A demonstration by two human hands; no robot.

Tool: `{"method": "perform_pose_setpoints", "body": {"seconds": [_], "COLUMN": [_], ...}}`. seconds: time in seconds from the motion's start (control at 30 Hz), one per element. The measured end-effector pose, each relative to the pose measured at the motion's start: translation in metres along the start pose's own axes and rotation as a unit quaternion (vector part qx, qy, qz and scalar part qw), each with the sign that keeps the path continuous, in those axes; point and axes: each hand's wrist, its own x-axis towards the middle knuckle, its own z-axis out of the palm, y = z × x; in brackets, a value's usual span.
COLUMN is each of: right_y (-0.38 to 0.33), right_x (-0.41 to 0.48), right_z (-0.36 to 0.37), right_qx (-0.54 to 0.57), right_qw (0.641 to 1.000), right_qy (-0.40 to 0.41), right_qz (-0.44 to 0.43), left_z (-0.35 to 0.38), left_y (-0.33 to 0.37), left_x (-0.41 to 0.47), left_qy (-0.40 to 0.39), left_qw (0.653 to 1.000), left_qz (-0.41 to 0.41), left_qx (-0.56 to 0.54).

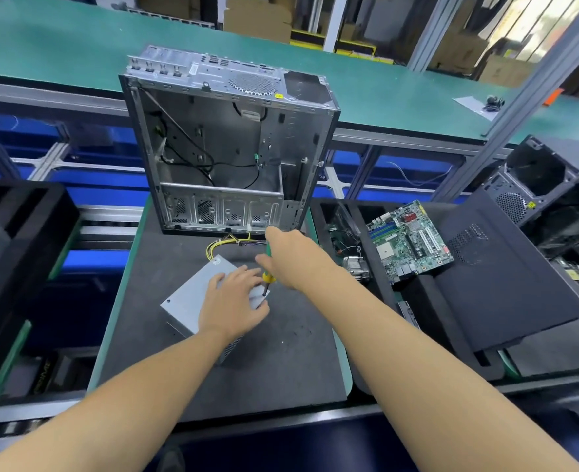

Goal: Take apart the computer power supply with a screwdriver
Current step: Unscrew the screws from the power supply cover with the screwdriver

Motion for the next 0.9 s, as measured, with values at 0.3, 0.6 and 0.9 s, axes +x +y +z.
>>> {"method": "perform_pose_setpoints", "body": {"seconds": [0.3,0.6,0.9], "right_y": [-0.008,-0.002,-0.005], "right_x": [0.008,0.008,0.002], "right_z": [-0.019,-0.020,-0.018], "right_qx": [-0.021,0.026,-0.100], "right_qw": [0.995,0.996,0.994], "right_qy": [-0.092,-0.080,-0.030], "right_qz": [-0.022,-0.009,0.020], "left_z": [0.007,0.007,0.006], "left_y": [-0.006,-0.006,-0.004], "left_x": [0.002,0.003,0.001], "left_qy": [0.004,0.008,0.018], "left_qw": [1.000,0.999,0.999], "left_qz": [-0.007,-0.008,-0.006], "left_qx": [0.020,0.038,0.027]}}
